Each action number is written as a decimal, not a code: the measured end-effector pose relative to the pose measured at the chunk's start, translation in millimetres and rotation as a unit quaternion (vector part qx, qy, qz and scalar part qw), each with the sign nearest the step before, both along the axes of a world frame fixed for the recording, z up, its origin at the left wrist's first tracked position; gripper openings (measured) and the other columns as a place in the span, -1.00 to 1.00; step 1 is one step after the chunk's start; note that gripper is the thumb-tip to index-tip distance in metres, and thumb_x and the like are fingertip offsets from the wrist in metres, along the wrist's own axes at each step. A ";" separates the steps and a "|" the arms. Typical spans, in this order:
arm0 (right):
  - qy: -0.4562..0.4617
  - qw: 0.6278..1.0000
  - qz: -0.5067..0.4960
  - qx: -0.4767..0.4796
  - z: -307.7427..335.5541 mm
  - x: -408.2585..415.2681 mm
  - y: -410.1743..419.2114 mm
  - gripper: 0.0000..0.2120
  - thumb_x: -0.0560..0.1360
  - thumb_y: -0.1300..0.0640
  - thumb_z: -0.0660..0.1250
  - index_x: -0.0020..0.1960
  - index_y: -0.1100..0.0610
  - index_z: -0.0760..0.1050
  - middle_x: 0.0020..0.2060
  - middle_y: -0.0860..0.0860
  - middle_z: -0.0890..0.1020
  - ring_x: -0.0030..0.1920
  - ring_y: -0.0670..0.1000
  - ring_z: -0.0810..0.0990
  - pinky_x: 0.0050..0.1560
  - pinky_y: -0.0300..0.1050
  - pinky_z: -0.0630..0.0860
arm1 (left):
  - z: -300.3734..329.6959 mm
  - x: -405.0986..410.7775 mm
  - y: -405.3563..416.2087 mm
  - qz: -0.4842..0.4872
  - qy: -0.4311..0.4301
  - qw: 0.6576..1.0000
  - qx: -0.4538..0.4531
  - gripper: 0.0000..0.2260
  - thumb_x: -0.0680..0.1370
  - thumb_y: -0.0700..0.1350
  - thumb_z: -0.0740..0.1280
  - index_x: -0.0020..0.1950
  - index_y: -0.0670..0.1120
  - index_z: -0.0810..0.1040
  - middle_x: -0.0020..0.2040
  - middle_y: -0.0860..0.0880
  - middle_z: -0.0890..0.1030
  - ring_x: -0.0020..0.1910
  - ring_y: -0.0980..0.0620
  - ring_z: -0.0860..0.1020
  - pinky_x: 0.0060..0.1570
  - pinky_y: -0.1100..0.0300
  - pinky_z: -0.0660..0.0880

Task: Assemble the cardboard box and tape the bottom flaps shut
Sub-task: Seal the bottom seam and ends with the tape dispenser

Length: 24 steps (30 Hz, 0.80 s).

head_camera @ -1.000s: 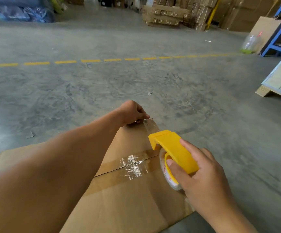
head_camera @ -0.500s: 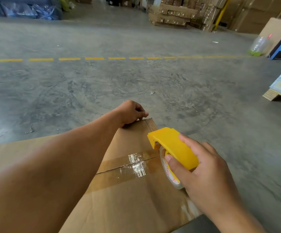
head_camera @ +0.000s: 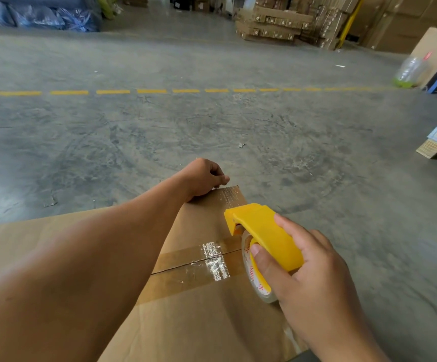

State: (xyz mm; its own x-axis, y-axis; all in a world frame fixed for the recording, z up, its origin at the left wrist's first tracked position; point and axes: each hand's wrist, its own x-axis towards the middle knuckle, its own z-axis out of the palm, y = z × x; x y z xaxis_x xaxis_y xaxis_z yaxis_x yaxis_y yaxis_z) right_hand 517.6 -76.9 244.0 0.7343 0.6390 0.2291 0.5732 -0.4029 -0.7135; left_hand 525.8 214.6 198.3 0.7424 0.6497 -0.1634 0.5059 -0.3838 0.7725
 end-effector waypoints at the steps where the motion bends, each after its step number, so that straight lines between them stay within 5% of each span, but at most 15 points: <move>1: -0.002 1.000 -0.001 -0.003 -0.1 -0.2 0.9 -0.40 0.33 -0.37 0.30 0.33 -0.21 0.45 0.01 -0.22 0.48 0.00 -0.23 0.49 -0.10 -0.28 0.43 | -0.5 0.1 -0.5 -0.002 0.003 1.000 0.007 -0.79 0.57 0.08 0.42 -0.05 -0.05 0.69 -0.12 -0.07 0.66 -0.24 0.00 0.54 -0.26 0.17 0.48; 16: 0.013 1.000 -0.009 -0.021 3.9 -5.0 4.1 -0.35 0.27 -0.35 0.28 0.34 -0.22 0.43 0.00 -0.21 0.47 0.00 -0.32 0.45 -0.20 -0.41 0.36 | -3.2 1.6 -1.2 -0.046 0.042 0.995 0.077 -0.80 0.61 0.06 0.36 0.12 -0.02 0.66 -0.06 0.05 0.57 -0.18 0.14 0.49 -0.30 0.26 0.39; 24: 0.013 0.998 -0.003 -0.060 9.5 -9.1 9.1 -0.35 0.31 -0.34 0.24 0.38 -0.21 0.37 0.04 -0.19 0.44 -0.04 -0.17 0.45 -0.14 -0.26 0.40 | -5.5 0.8 4.4 -0.038 0.069 0.995 0.067 -0.70 0.58 0.07 0.39 0.28 -0.01 0.62 0.22 -0.05 0.60 0.12 -0.05 0.55 0.01 0.16 0.43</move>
State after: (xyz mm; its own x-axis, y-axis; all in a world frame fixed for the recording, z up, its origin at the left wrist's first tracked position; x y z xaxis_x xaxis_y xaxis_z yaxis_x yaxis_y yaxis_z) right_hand 508.4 -67.8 253.5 0.7433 0.6556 0.1331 0.5526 -0.4896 -0.6744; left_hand 526.6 218.9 192.8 0.7660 0.6160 -0.1837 0.5700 -0.5189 0.6370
